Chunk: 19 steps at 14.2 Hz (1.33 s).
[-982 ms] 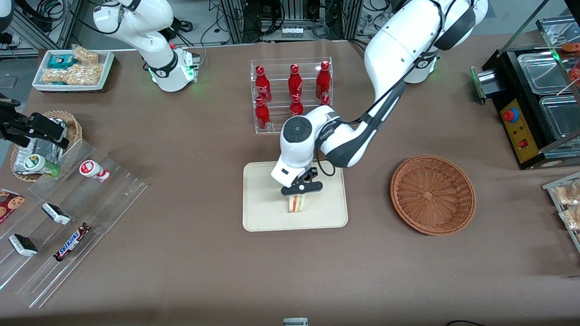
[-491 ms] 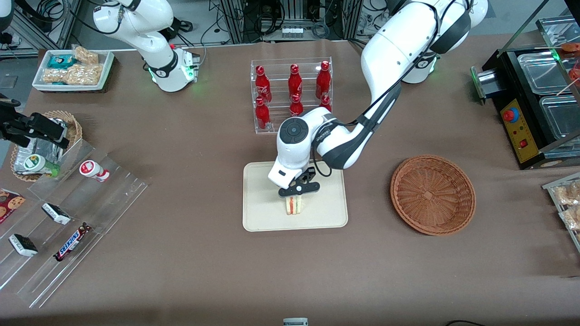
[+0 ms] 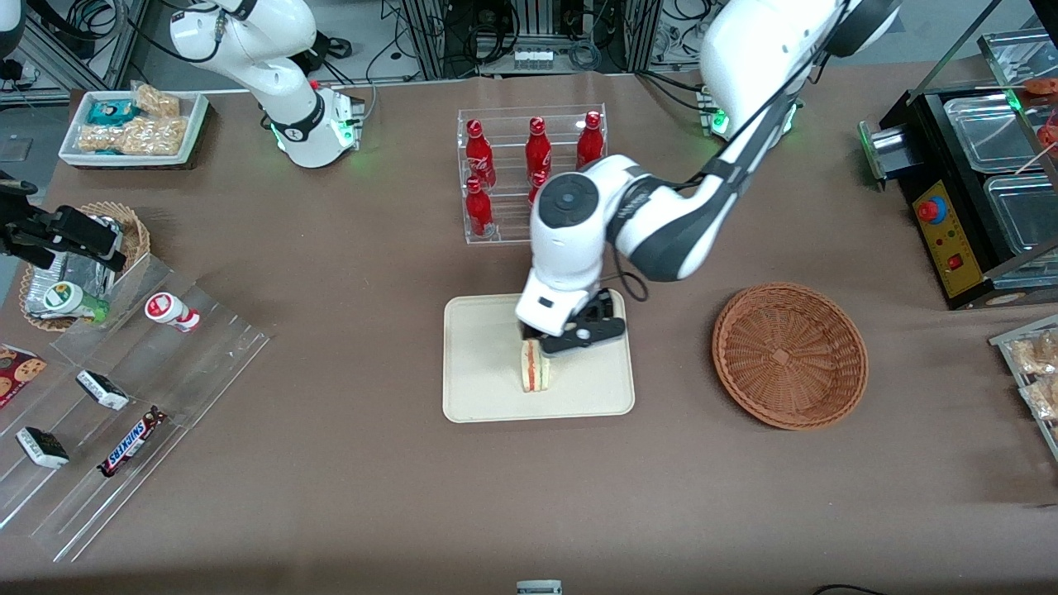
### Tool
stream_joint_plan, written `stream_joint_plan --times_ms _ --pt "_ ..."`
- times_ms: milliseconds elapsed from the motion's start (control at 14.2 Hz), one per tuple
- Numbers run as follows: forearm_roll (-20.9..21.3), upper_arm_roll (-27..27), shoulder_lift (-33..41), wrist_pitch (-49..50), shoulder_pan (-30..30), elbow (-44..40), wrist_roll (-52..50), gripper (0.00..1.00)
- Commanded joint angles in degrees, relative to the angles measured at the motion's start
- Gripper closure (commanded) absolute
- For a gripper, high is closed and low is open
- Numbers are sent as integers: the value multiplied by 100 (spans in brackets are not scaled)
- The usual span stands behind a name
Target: Place sandwich from basket to tray
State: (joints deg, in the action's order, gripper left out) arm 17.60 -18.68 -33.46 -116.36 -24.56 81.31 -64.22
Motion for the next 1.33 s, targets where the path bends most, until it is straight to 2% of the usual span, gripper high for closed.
stream_joint_plan --times_ms 0,351,561,772,912,982,1123,1263 --pt "-318 -31 393 148 573 394 92 0" --pt "-618 -31 998 860 1338 683 1691 0" --pt "-933 -31 1718 1001 2005 1297 2736 0" --pt "-1013 83 2325 1290 2438 1738 3816 0" --pt "-1380 695 2545 1615 2387 1721 4712 0" --pt "-1556 1108 2694 1695 2229 1730 5161 0" --pt "-1646 1978 2906 1975 1668 1695 5813 0" --pt "-1655 2123 3125 2134 1612 1668 5973 0"
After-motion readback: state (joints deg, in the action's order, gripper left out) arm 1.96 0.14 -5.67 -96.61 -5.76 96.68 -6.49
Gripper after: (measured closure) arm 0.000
